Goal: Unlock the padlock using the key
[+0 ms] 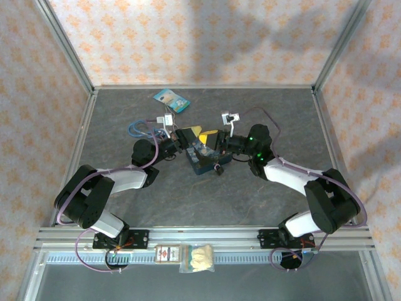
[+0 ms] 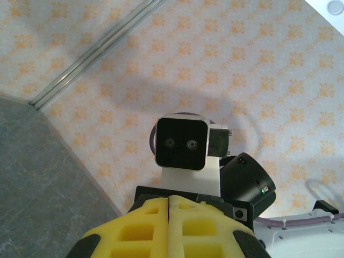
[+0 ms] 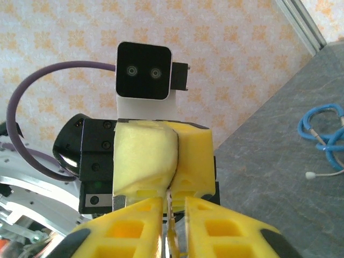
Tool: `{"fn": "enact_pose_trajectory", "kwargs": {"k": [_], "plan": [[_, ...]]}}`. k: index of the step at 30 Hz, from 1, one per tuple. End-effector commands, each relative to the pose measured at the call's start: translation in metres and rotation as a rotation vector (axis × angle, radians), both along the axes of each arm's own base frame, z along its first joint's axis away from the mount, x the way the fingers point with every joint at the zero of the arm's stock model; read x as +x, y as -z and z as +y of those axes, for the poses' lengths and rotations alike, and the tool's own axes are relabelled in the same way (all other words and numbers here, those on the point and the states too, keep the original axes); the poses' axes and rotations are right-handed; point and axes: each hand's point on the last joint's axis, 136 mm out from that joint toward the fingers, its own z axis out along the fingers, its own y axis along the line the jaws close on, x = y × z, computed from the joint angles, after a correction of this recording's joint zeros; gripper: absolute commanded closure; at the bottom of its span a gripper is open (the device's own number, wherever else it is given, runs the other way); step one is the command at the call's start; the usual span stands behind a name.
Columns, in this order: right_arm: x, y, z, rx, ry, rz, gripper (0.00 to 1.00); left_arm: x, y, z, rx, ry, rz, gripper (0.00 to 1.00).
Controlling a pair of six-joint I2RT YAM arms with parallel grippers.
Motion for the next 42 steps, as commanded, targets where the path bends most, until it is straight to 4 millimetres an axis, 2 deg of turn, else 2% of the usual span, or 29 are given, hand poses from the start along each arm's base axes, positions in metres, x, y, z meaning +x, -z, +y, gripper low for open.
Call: {"fn": "enact_pose_trajectory", "kwargs": {"k": [1, 2, 10, 11, 14, 17, 19, 21, 24, 29, 33, 39, 42], "plan": [[-0.004, -0.013, 0.000, 0.031, -0.006, -0.051, 0.93, -0.012, -0.027, 0.005, -0.050, -0.003, -0.090, 1.00], [-0.004, -0.011, 0.000, 0.027, -0.006, -0.048, 0.96, -0.011, -0.027, 0.005, -0.051, -0.005, -0.091, 1.00], [-0.005, -0.006, -0.002, 0.018, 0.006, -0.038, 1.00, -0.011, -0.031, 0.007, -0.064, -0.015, -0.097, 1.00], [-0.005, -0.007, -0.003, 0.019, 0.009, -0.041, 1.00, -0.011, -0.031, 0.008, -0.067, -0.021, -0.091, 0.97], [-0.005, -0.003, -0.003, -0.015, 0.021, -0.054, 1.00, -0.008, -0.029, 0.016, -0.063, -0.069, -0.078, 0.62], [-0.005, 0.001, -0.005, -0.063, 0.033, -0.073, 1.00, -0.003, -0.020, 0.025, -0.022, -0.142, -0.048, 0.42], [-0.005, 0.003, -0.006, -0.087, 0.038, -0.082, 1.00, -0.002, -0.018, 0.027, 0.006, -0.163, -0.041, 0.36], [-0.006, 0.005, -0.006, -0.098, 0.036, -0.082, 1.00, -0.002, -0.015, 0.022, 0.034, -0.145, -0.037, 0.39], [-0.008, 0.001, -0.005, -0.090, 0.021, -0.087, 1.00, -0.002, -0.007, 0.013, 0.058, -0.113, -0.018, 0.49], [-0.009, -0.005, -0.005, -0.077, 0.016, -0.101, 1.00, 0.001, 0.002, 0.006, 0.071, -0.098, 0.010, 0.49], [-0.009, -0.005, -0.005, -0.074, 0.016, -0.098, 1.00, -0.003, 0.003, -0.003, 0.078, -0.064, 0.006, 0.55], [-0.007, -0.004, -0.003, -0.061, 0.014, -0.090, 1.00, -0.008, 0.009, -0.007, 0.071, -0.036, 0.021, 0.68], [-0.006, -0.005, -0.003, -0.054, 0.013, -0.087, 1.00, -0.011, 0.010, -0.008, 0.064, -0.027, 0.026, 0.79]]}}
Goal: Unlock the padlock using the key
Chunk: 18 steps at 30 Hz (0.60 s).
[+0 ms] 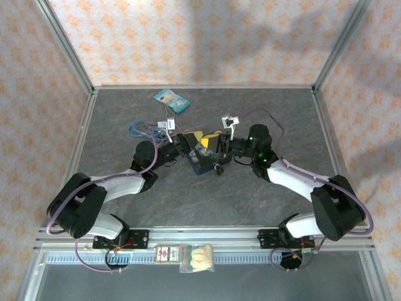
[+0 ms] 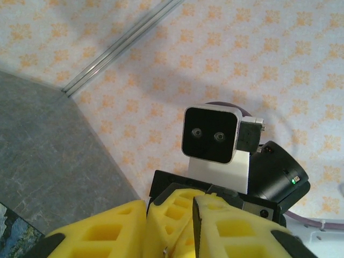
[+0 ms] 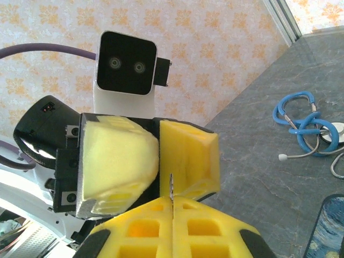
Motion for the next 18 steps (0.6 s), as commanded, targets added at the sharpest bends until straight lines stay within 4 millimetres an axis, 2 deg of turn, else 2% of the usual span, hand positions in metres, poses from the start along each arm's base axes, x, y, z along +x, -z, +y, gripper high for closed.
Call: {"fn": "enact_pose_trajectory", "kwargs": {"k": [1, 3, 7, 11, 13, 18], "plan": [[-0.0018, -0.0203, 0.0033, 0.045, -0.022, -0.056, 1.00, -0.0060, -0.0105, -0.0042, -0.023, 0.033, -0.045, 0.85], [-0.0010, -0.0194, 0.0036, 0.044, -0.021, -0.051, 1.00, -0.0062, -0.0105, -0.0040, -0.024, 0.033, -0.045, 1.00], [-0.0018, -0.0209, 0.0035, 0.046, -0.023, -0.048, 0.98, -0.0057, -0.0133, -0.0039, -0.033, 0.031, -0.049, 1.00], [-0.0060, -0.0227, 0.0019, 0.052, -0.034, -0.048, 0.62, -0.0026, -0.0151, -0.0036, -0.044, 0.022, -0.041, 1.00], [-0.0072, -0.0231, -0.0007, 0.055, -0.030, -0.047, 0.55, -0.0026, -0.0162, -0.0032, -0.051, 0.021, -0.042, 1.00], [-0.0093, -0.0201, -0.0006, 0.056, -0.047, -0.026, 0.56, -0.0029, -0.0174, -0.0028, -0.072, 0.025, -0.040, 1.00]]}}
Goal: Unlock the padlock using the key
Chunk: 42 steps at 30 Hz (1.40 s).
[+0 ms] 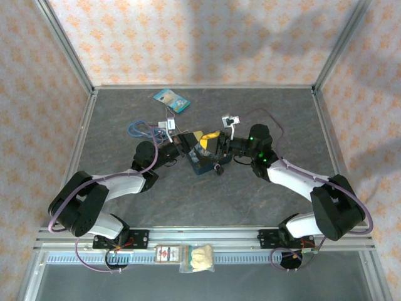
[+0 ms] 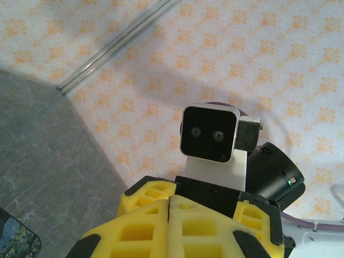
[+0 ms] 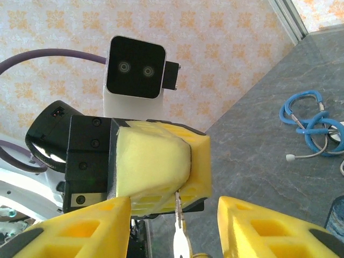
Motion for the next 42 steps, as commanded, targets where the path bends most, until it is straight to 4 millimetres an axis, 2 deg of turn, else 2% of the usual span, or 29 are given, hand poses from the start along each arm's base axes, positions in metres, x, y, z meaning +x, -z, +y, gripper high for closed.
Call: {"fn": "enact_pose_trajectory", "kwargs": {"k": [1, 4, 7, 13, 16, 20, 24, 28, 31, 36, 42], "plan": [[-0.007, -0.016, 0.000, 0.038, -0.034, -0.045, 0.57, -0.003, -0.018, -0.001, -0.053, 0.012, -0.053, 1.00], [-0.006, -0.013, 0.000, 0.040, -0.040, -0.032, 0.67, -0.004, -0.020, -0.001, -0.061, 0.015, -0.055, 1.00], [-0.006, -0.010, 0.000, 0.038, -0.035, -0.027, 0.69, -0.004, -0.021, 0.000, -0.064, 0.009, -0.056, 1.00], [-0.006, -0.004, -0.002, 0.015, -0.014, -0.027, 0.57, -0.004, -0.023, 0.002, -0.061, -0.007, -0.063, 1.00], [-0.005, -0.001, -0.003, 0.010, -0.007, -0.018, 0.57, -0.004, -0.026, 0.003, -0.069, -0.006, -0.068, 1.00], [-0.003, 0.000, -0.003, 0.008, 0.001, -0.019, 0.61, -0.005, -0.026, 0.003, -0.075, -0.003, -0.066, 1.00], [-0.002, 0.001, -0.003, 0.008, 0.003, -0.017, 0.73, -0.006, -0.027, 0.004, -0.077, -0.006, -0.067, 1.00], [-0.001, 0.002, -0.005, 0.006, 0.010, -0.015, 0.78, -0.007, -0.027, 0.006, -0.073, -0.015, -0.067, 1.00], [-0.001, 0.002, -0.006, 0.004, 0.018, -0.014, 0.80, -0.007, -0.027, 0.007, -0.070, -0.020, -0.070, 1.00], [-0.001, 0.004, -0.007, 0.004, 0.022, -0.010, 0.71, -0.007, -0.029, 0.006, -0.070, -0.020, -0.074, 1.00], [-0.001, -0.001, -0.007, 0.015, 0.022, -0.025, 0.84, -0.008, -0.028, 0.005, -0.073, -0.009, -0.073, 1.00]]}}
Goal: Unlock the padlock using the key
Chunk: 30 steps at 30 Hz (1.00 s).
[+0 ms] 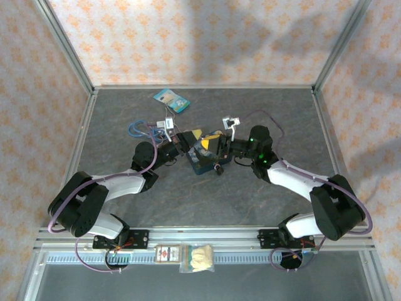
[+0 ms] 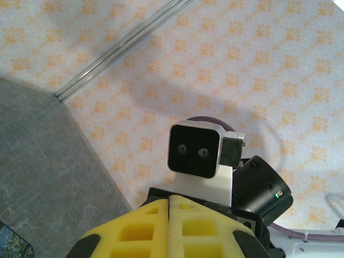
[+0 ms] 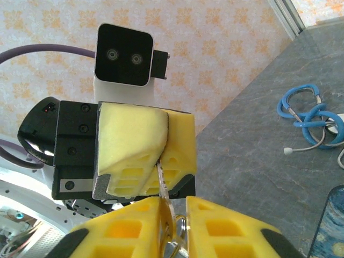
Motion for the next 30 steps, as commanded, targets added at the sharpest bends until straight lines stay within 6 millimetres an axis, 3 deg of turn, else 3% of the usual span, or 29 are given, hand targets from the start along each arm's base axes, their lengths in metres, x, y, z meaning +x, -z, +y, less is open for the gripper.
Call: {"fn": "enact_pose_trajectory", "kwargs": {"k": [1, 8, 9, 10, 11, 12, 13, 17, 21, 25, 30], "plan": [[-0.001, -0.010, -0.004, 0.024, 0.012, -0.042, 0.85, -0.009, -0.021, 0.002, -0.044, 0.007, -0.070, 1.00], [0.004, -0.011, -0.004, 0.030, 0.031, -0.042, 1.00, -0.008, -0.020, 0.003, -0.044, -0.001, -0.061, 0.99], [0.007, -0.008, -0.005, 0.020, 0.047, -0.035, 1.00, -0.007, -0.019, 0.004, -0.040, -0.013, -0.058, 0.87], [0.010, -0.005, -0.006, 0.004, 0.067, -0.026, 1.00, -0.005, -0.017, 0.006, -0.032, -0.031, -0.048, 0.64], [0.015, -0.001, -0.009, -0.015, 0.091, -0.014, 1.00, -0.004, -0.014, 0.008, -0.018, -0.048, -0.040, 0.49], [0.020, 0.005, -0.013, -0.040, 0.122, 0.000, 1.00, -0.002, -0.011, 0.010, 0.002, -0.070, -0.033, 0.36], [0.025, 0.011, -0.017, -0.064, 0.155, 0.011, 1.00, 0.000, -0.006, 0.013, 0.032, -0.101, -0.020, 0.32], [0.054, 0.037, -0.052, -0.182, 0.373, 0.084, 1.00, 0.004, 0.019, 0.020, 0.185, -0.187, 0.031, 0.33], [0.077, 0.066, -0.106, -0.328, 0.658, 0.160, 1.00, -0.014, 0.057, -0.001, 0.360, -0.153, 0.094, 0.34], [0.077, 0.083, -0.144, -0.417, 0.821, 0.191, 1.00, -0.049, 0.105, -0.034, 0.473, -0.025, 0.181, 0.35], [0.069, 0.089, -0.165, -0.456, 0.896, 0.196, 1.00, -0.077, 0.154, -0.060, 0.575, 0.075, 0.281, 0.34]]}}
